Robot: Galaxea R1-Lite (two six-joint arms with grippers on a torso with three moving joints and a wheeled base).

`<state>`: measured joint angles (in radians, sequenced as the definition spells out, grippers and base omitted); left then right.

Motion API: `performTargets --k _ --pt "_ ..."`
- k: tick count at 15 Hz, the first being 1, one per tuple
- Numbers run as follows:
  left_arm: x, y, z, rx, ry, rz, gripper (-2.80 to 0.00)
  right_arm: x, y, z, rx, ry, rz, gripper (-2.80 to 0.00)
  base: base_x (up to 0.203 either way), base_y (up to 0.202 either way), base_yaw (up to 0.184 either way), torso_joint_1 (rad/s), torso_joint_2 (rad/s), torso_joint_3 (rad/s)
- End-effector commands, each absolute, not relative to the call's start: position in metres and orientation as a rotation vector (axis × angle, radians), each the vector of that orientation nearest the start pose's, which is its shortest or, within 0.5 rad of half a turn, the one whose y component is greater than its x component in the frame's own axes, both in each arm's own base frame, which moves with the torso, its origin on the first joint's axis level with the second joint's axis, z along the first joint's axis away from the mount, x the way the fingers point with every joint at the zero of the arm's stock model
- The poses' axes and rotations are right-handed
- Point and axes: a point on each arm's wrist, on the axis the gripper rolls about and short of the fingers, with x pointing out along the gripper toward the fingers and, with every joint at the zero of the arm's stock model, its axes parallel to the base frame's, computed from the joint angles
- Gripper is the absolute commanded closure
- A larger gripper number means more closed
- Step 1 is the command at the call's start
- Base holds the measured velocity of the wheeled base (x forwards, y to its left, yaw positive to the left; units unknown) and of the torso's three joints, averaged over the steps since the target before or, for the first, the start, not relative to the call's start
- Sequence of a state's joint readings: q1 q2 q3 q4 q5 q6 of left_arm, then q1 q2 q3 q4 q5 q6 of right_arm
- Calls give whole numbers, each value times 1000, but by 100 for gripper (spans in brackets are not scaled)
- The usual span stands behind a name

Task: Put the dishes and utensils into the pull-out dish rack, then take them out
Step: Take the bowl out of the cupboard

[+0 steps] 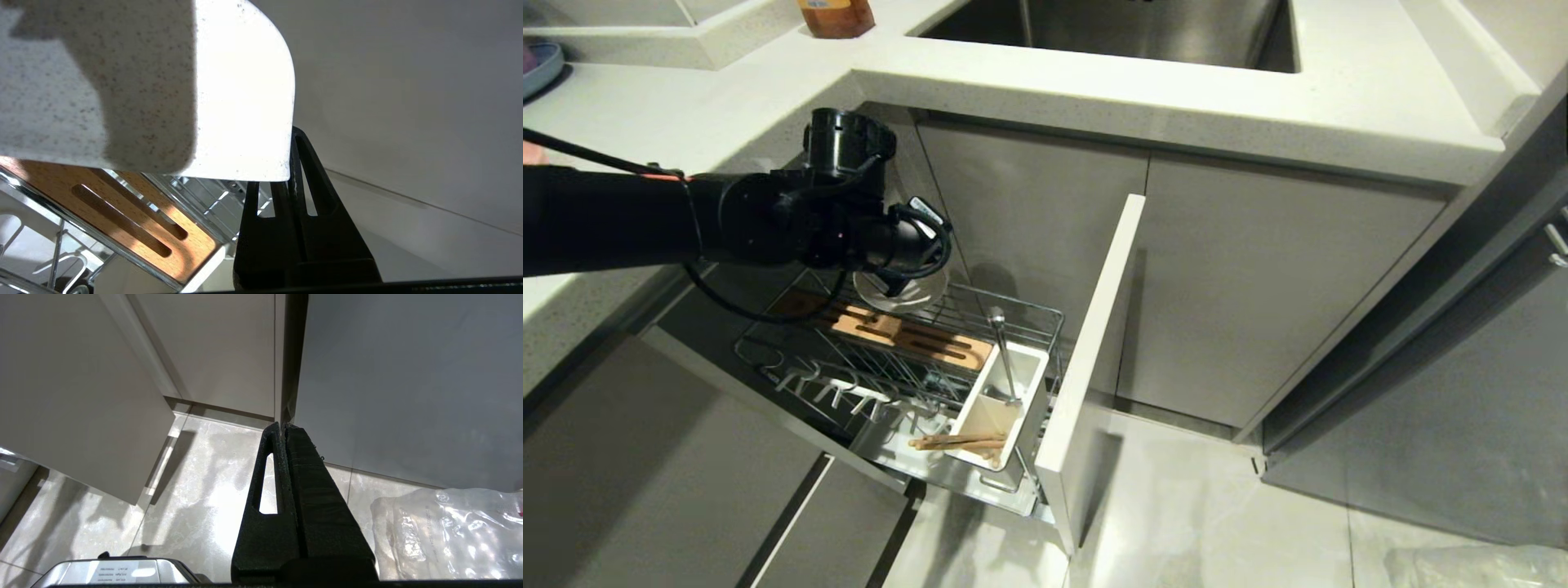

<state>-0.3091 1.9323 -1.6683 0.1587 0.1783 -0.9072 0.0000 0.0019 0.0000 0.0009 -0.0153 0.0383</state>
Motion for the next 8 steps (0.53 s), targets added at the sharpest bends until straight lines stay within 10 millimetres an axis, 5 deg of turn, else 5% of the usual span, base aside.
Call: performTargets --k 1,8 --pt "361 -113 277 -804 414 49 0 -22 0 75 38 5 -14 0 0 0 0 0 0 0" --pt "310 -141 296 -752 538 -30 0 -22 0 75 38 6 -14 0 0 0 0 0 0 0"
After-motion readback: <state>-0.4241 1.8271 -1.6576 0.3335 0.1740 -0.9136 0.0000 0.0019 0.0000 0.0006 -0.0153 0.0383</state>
